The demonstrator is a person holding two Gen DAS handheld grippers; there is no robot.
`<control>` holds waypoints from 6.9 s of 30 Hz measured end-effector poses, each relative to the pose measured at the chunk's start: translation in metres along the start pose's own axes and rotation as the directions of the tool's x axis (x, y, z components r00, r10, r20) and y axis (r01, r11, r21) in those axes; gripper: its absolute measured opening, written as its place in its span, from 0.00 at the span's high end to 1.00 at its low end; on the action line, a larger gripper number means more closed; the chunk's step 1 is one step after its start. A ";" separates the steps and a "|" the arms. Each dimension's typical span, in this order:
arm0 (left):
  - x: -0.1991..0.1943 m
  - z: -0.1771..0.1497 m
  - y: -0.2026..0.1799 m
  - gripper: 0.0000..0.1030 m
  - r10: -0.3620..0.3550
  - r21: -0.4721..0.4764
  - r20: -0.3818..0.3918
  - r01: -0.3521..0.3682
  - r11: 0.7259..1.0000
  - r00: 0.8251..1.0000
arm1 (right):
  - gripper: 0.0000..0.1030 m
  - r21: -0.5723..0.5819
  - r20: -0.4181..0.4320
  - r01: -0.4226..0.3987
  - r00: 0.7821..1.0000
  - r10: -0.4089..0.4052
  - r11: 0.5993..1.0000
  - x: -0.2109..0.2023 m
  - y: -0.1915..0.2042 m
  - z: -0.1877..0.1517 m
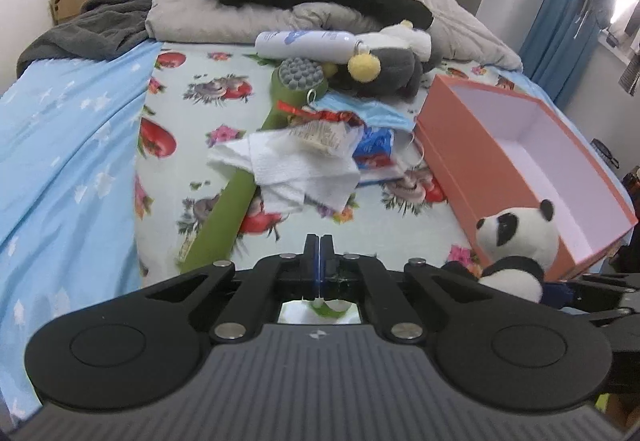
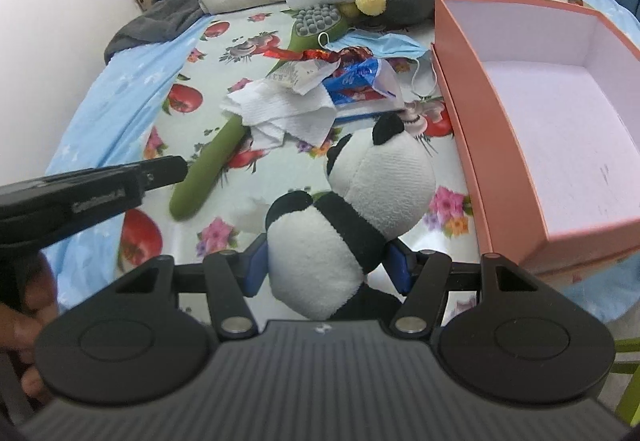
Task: Organize soft objects
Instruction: 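Lift the panda plush with the right tool and carry it over the box, then open the right tool to drop the panda plush into the box, then withdraw the right tool from the box toward the tissues and wrappers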
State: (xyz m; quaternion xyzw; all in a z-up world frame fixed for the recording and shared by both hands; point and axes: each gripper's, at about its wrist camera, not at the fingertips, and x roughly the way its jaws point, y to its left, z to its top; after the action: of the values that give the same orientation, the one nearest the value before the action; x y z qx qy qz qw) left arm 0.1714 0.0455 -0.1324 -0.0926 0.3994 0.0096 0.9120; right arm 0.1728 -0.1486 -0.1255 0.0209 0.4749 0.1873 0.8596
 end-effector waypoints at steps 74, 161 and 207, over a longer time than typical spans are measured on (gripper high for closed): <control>-0.042 0.014 -0.021 0.77 -0.073 0.060 0.072 0.069 0.996 0.995 | 0.39 -0.038 0.087 0.010 0.996 -0.007 0.999 -0.028 -0.009 0.009; 0.068 0.101 -0.230 0.58 -0.311 0.216 -0.075 0.320 0.922 0.947 | 0.30 0.293 0.162 0.133 0.969 -0.186 0.947 -0.039 -0.221 0.050; -0.160 -0.028 -0.066 0.58 -0.149 0.015 0.091 0.148 0.989 0.985 | 0.30 0.006 0.357 -0.005 0.934 0.003 1.000 -0.152 -0.036 -0.046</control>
State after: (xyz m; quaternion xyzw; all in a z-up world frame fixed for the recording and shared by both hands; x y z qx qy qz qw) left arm 0.0485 -0.0149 -0.0239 -0.1180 0.3492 -0.0559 0.9279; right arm 0.0729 -0.2402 -0.0353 0.0582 0.3116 0.1807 0.9311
